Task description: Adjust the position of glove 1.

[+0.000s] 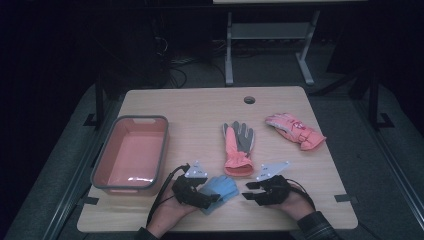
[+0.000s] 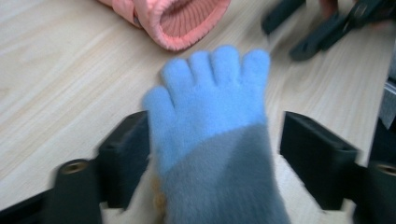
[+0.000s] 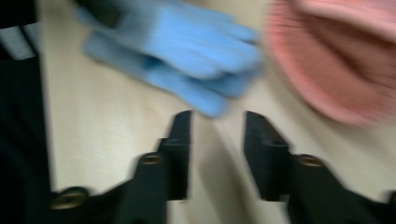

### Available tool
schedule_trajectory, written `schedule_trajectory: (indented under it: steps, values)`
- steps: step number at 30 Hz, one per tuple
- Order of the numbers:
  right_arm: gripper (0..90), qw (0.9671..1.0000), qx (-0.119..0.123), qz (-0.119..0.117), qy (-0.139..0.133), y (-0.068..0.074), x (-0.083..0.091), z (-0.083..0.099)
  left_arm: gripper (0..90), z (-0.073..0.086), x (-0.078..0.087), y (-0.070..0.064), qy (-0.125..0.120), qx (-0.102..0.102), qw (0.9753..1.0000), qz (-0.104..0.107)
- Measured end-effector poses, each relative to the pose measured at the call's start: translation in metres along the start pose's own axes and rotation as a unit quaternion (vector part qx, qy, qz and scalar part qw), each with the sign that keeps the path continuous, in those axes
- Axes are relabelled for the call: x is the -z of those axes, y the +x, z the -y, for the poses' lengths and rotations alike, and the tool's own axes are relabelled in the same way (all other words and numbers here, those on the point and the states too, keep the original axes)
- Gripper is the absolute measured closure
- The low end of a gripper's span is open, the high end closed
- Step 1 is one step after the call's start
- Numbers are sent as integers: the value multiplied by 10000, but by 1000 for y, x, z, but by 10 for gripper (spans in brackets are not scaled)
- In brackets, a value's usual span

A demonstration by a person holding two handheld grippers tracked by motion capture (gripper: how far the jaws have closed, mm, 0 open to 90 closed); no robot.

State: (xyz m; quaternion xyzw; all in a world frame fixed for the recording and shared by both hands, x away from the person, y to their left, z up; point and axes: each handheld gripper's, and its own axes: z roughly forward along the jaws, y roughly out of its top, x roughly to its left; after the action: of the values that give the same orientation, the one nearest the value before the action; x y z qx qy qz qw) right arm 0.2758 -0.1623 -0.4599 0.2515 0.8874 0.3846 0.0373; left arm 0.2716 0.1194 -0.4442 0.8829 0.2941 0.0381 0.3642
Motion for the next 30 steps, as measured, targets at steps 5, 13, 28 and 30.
schedule_trajectory:
  steps: [5, 13, 28, 30]
  values:
    - [375, 9982, -264, 529, -27, -22, 16, 17, 174, -1, -17, 1, 249, 11, 9997, -21]
    - [278, 9933, -594, 968, -212, -43, 27, 30, 164, 0, -24, -3, 387, -138, 9991, -127]
    - [142, 9843, -736, 1584, -248, -53, 14, 32, 364, 1, -22, -14, 440, -392, 9977, -348]
    - [137, 9837, -737, 1624, -233, -54, 13, 32, 450, 0, -21, -14, 481, -463, 9973, -316]
